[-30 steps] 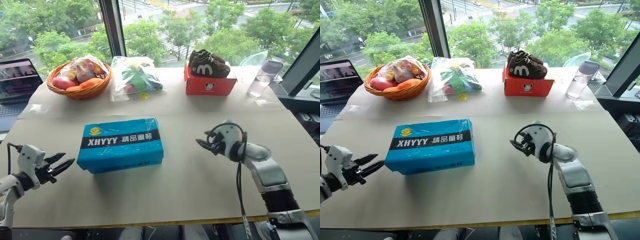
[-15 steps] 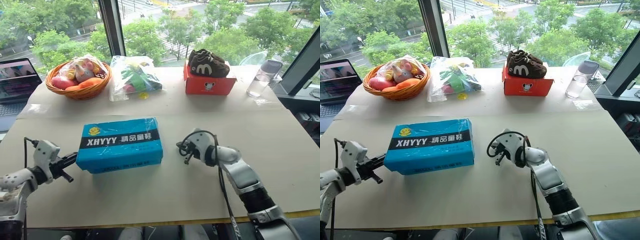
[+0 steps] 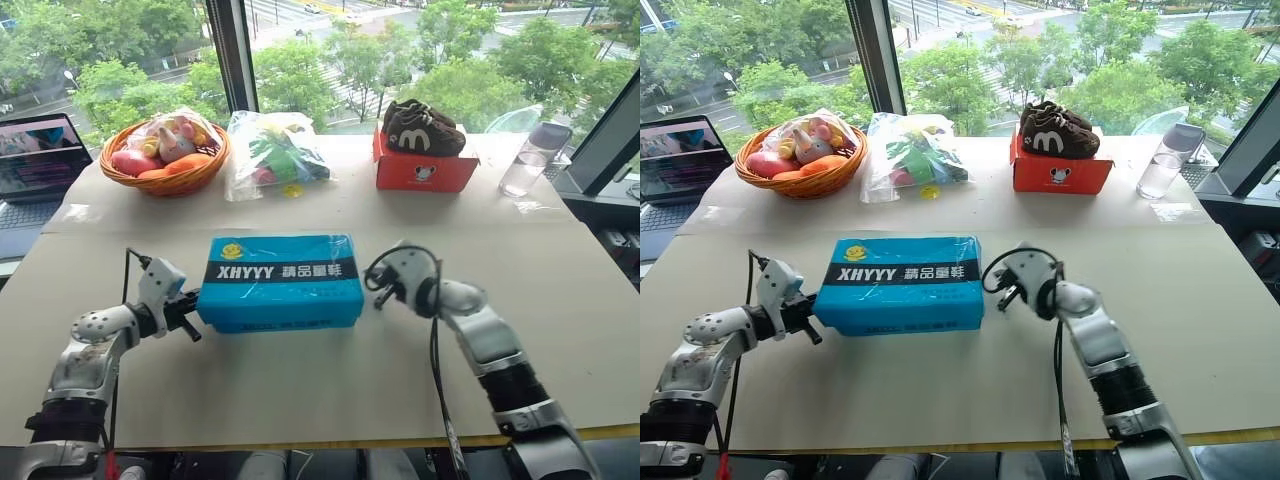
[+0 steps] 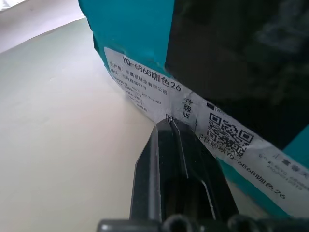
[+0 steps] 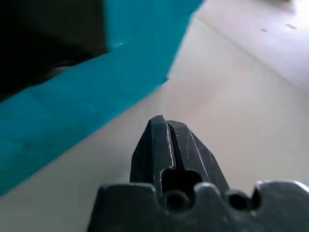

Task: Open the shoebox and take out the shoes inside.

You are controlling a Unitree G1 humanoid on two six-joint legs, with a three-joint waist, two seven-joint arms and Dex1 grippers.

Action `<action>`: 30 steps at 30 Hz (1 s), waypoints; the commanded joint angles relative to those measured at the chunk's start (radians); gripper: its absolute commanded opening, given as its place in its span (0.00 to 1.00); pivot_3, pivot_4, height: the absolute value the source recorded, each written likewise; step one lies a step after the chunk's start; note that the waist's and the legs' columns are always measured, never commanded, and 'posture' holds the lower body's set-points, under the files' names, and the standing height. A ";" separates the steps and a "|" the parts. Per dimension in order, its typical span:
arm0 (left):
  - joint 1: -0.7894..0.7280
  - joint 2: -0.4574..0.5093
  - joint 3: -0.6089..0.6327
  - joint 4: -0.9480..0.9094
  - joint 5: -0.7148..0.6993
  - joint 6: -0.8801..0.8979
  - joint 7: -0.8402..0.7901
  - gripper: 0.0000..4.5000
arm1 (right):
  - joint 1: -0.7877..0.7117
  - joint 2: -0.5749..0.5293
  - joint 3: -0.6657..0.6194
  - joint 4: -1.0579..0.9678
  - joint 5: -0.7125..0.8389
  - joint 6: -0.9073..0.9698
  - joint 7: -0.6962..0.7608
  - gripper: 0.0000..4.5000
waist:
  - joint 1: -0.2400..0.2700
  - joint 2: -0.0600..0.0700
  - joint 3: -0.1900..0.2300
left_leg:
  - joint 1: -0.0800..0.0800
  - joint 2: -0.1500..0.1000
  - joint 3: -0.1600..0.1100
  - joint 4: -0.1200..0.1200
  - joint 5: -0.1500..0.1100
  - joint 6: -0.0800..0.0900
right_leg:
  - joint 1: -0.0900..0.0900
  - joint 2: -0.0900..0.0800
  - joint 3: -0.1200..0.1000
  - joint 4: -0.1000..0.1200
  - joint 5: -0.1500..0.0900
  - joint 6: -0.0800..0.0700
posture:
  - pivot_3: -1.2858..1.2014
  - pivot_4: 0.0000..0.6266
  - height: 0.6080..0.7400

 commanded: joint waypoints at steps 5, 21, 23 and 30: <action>-0.131 -0.089 -0.086 0.091 0.058 -0.067 -0.004 0.00 | 0.054 -0.101 -0.092 -0.013 0.010 -0.022 0.016 0.01 | 0.007 0.000 0.000 | 0.000 0.000 0.001 0.001 0.000 0.000 | 0.001 0.000 0.000 0.000 0.000 0.000 | 0.52 0.24 1.00; -0.150 -0.174 -0.159 0.029 0.056 -0.051 -0.058 0.00 | 0.092 -0.113 -0.118 -0.033 0.014 -0.012 -0.004 0.01 | 0.000 0.000 0.000 | 0.000 0.000 0.001 0.003 0.000 0.000 | 0.002 0.000 0.001 0.001 0.001 0.001 | 0.52 0.24 1.00; -0.137 -0.177 -0.160 0.005 0.051 -0.037 -0.058 0.00 | 0.090 -0.111 -0.117 -0.030 0.014 -0.013 -0.004 0.01 | 0.000 0.000 0.000 | 0.000 0.000 0.001 0.003 0.000 0.000 | 0.002 0.000 0.001 0.000 0.001 0.001 | 0.52 0.24 1.00; -0.087 -0.201 -0.162 -0.066 0.043 0.007 -0.035 0.00 | 0.054 -0.086 -0.100 0.001 0.009 -0.031 -0.003 0.01 | 0.000 0.000 0.000 | 0.001 0.000 0.001 0.004 0.000 0.000 | 0.003 0.000 0.001 0.000 0.001 0.001 | 0.52 0.24 1.00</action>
